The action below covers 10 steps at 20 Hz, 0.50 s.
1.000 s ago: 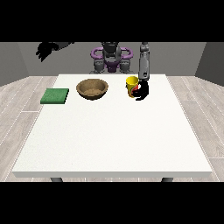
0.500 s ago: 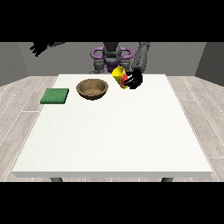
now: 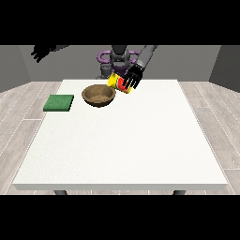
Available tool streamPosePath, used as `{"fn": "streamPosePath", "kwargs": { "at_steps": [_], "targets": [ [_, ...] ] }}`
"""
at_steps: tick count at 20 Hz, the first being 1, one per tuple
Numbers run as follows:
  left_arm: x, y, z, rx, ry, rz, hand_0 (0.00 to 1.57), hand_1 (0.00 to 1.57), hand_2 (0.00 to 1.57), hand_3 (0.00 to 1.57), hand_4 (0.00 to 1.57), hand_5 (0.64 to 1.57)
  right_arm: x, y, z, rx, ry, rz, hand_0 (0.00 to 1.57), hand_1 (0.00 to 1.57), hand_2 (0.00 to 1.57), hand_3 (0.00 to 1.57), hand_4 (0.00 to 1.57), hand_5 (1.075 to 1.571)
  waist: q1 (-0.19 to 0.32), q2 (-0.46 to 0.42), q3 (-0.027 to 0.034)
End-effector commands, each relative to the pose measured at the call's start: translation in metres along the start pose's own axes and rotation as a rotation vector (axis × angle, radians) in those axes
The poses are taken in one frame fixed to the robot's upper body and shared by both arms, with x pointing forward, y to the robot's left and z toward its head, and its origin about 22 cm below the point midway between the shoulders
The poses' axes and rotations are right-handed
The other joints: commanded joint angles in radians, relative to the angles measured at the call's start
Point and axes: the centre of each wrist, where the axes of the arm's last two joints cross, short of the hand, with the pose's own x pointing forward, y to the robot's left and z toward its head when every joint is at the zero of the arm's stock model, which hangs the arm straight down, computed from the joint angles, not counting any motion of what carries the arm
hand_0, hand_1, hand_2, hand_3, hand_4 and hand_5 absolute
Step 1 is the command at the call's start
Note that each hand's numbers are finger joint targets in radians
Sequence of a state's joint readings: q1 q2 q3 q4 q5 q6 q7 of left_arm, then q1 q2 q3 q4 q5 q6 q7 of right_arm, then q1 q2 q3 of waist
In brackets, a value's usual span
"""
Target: Pick the cup and pour the ball into the bowl, then pick the bowl and place it on the pad
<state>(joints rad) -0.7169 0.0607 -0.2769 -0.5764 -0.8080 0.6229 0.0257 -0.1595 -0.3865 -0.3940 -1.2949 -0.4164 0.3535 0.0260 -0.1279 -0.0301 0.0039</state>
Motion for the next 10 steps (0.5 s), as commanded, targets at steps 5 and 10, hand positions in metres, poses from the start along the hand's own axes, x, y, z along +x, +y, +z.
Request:
{"fn": "streamPosePath", "kwargs": {
  "at_steps": [5,10],
  "targets": [
    [0.078,0.014,-0.037,-0.063,-0.053,-0.334,1.33,1.33,1.57,1.57,1.47,1.535,-0.014,-0.020,0.003,-0.019,0.085,-0.011,0.00,0.00,0.00,0.12,0.70,1.561,0.020,-0.063,-0.0018],
    [0.097,0.015,-0.041,0.015,-0.091,-0.607,1.46,1.46,1.57,1.57,1.26,1.557,-0.012,-0.007,-0.013,-0.007,0.044,0.005,0.00,0.00,0.00,0.18,0.69,1.556,0.005,-0.031,-0.0020]
  ]
}}
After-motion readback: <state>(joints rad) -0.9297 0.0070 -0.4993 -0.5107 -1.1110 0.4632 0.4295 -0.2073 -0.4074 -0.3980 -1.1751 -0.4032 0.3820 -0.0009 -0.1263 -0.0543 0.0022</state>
